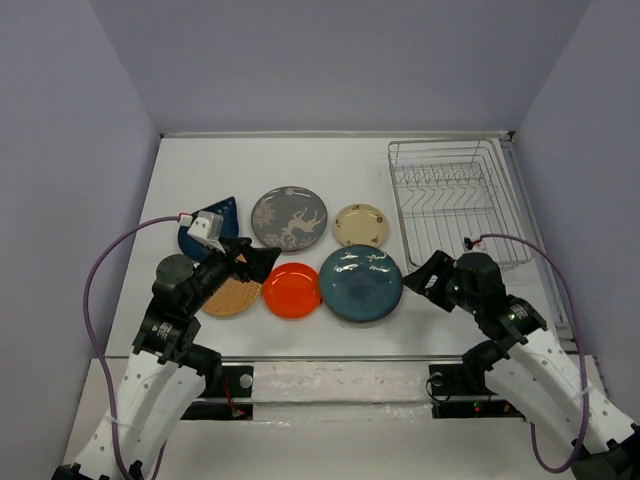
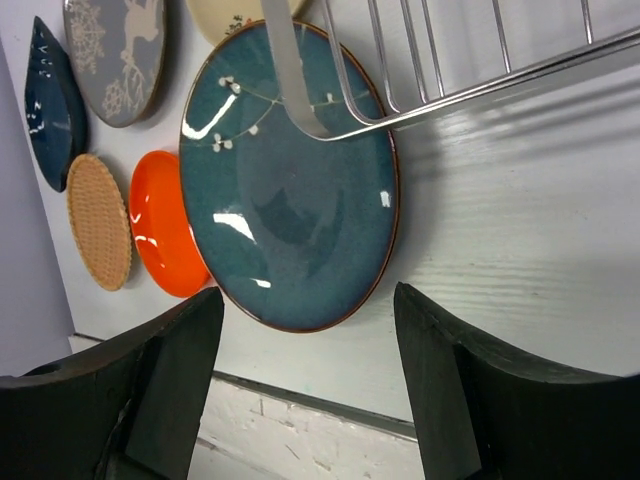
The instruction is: Load the plates into the dish rack
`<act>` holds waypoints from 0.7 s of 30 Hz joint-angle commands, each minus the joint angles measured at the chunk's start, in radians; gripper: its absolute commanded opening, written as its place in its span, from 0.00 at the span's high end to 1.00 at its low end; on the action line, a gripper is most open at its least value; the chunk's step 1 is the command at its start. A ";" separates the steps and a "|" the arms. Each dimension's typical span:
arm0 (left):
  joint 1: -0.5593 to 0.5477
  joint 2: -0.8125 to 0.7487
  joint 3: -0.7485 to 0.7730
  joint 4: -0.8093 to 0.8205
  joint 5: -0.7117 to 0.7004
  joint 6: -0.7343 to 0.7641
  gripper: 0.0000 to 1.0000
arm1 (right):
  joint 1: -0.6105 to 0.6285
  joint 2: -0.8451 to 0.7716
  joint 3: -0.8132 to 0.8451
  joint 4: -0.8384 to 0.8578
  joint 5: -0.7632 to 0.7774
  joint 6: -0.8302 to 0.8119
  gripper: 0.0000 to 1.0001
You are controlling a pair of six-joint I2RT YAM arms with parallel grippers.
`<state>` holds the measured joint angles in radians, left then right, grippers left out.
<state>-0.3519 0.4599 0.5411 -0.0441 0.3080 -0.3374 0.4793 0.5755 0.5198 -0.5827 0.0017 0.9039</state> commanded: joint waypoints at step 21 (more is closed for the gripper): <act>0.001 0.025 0.030 0.078 0.062 0.017 0.01 | 0.033 0.175 -0.472 0.757 -0.042 0.288 0.49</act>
<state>-0.3519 0.4751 0.5411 -0.0307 0.3420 -0.3374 0.4934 0.6991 0.0986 -0.0490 -0.0746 1.1446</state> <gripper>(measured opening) 0.990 0.533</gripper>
